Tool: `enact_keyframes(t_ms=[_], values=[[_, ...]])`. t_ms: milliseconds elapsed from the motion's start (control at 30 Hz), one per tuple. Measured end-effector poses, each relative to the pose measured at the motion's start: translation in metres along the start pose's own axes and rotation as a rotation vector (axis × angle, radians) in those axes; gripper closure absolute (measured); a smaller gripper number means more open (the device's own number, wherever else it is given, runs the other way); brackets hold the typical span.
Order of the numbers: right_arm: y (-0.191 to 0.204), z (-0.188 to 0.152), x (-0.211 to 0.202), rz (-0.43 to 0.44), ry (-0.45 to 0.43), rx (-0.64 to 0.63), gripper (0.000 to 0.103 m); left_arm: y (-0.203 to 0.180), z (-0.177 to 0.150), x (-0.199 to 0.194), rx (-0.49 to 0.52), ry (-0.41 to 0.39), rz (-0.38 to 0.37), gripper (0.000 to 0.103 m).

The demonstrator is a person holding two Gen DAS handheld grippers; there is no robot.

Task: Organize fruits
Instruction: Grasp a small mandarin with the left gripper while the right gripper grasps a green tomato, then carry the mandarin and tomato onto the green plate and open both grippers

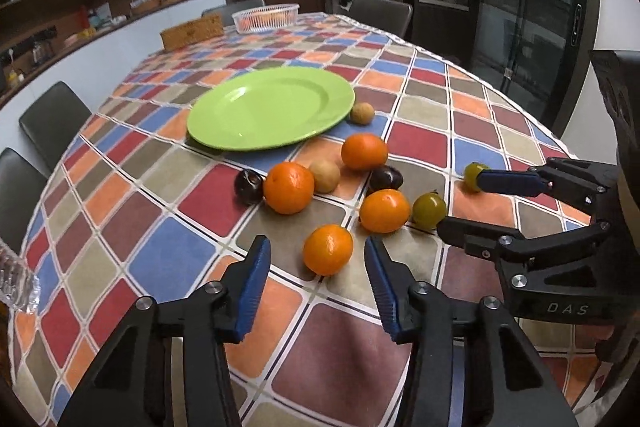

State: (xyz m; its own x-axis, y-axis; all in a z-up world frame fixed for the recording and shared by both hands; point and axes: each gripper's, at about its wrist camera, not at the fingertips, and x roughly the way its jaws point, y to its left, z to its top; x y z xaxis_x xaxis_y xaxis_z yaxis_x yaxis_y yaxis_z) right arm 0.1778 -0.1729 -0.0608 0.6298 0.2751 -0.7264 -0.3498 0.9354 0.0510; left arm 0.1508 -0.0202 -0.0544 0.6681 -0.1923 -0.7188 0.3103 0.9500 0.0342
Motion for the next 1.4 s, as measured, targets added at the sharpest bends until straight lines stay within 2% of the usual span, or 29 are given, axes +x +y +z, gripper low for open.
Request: enact_keyframes(t_ms=[333,600,800,900,1100,1400], values=[[0.001,0.004,0.025,0.049,0.071,-0.007,0.056,0.003,0.001,0.026,-0.024,0.070,-0.057,0.062],[0.000,0.006,0.031,0.060,0.088,0.006,0.064,0.005,0.006,0.034,-0.061,0.088,-0.062,0.070],[-0.002,0.007,0.035,0.071,0.101,0.022,0.073,0.008,0.007,0.035,-0.094,0.098,-0.070,0.071],[-0.003,0.006,0.035,0.075,0.100,0.030,0.074,0.008,0.006,0.032,-0.100,0.100,-0.068,0.071],[-0.004,0.006,0.028,0.080,0.091,0.039,0.075,0.006,0.008,0.014,-0.095,0.063,-0.052,0.071],[-0.002,0.021,-0.002,0.108,0.011,0.052,0.075,0.003,0.026,-0.013,-0.074,-0.019,-0.027,0.071]])
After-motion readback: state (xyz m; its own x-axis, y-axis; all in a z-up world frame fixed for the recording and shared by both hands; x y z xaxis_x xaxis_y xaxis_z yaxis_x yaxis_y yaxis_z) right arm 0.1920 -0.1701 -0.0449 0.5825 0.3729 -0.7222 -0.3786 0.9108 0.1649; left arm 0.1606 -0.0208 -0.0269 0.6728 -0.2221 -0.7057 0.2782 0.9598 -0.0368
